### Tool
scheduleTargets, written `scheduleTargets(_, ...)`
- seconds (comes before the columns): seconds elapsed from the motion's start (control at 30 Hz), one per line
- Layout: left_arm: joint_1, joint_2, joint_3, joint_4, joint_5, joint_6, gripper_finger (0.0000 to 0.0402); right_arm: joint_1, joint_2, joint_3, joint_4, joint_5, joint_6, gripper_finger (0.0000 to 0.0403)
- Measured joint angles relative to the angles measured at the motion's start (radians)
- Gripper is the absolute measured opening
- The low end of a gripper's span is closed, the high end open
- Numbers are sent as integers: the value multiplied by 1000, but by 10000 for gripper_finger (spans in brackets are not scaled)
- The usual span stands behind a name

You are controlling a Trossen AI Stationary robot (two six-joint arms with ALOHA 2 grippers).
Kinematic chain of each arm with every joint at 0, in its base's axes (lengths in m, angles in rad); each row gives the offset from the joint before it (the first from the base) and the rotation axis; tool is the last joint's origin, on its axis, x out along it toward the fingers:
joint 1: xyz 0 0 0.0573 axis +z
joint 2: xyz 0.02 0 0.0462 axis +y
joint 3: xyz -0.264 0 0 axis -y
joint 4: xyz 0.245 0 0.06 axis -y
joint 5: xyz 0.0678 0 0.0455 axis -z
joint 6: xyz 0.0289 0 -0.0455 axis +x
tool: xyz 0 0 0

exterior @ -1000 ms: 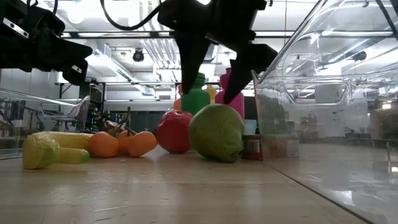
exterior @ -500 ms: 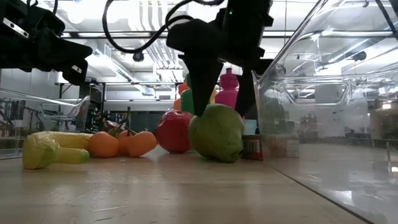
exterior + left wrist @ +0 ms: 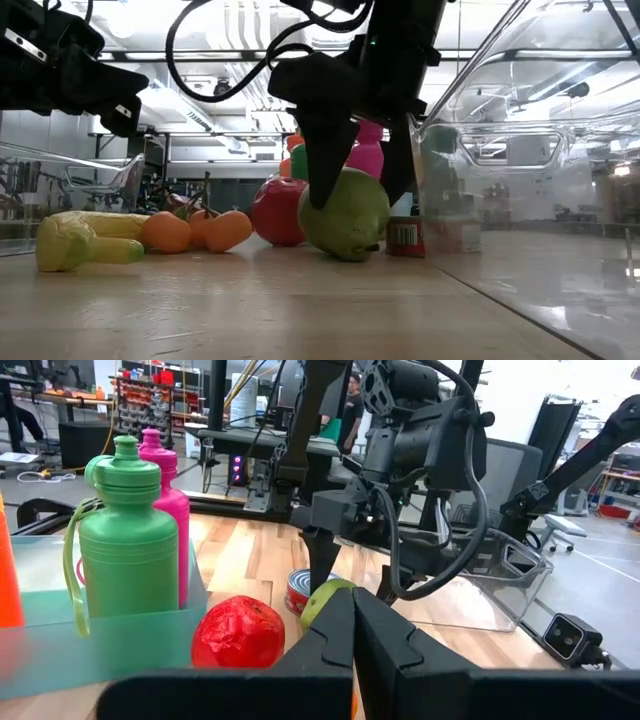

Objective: Pick & Place Food Item
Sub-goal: Put the green pear into the bottom transparent bin

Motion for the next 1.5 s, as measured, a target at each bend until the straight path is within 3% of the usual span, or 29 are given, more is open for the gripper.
scheduleTargets(0.8, 0, 0, 0, 0, 0, 0, 1, 0, 0, -1, -3, 1, 4, 383)
scheduleTargets(1.13, 0, 0, 0, 0, 0, 0, 1, 0, -5, 0, -2, 3, 1, 316)
scheduleTargets(1.5, 0, 0, 0, 0, 0, 0, 1, 0, -5, 2, -2, 4, 0, 326)
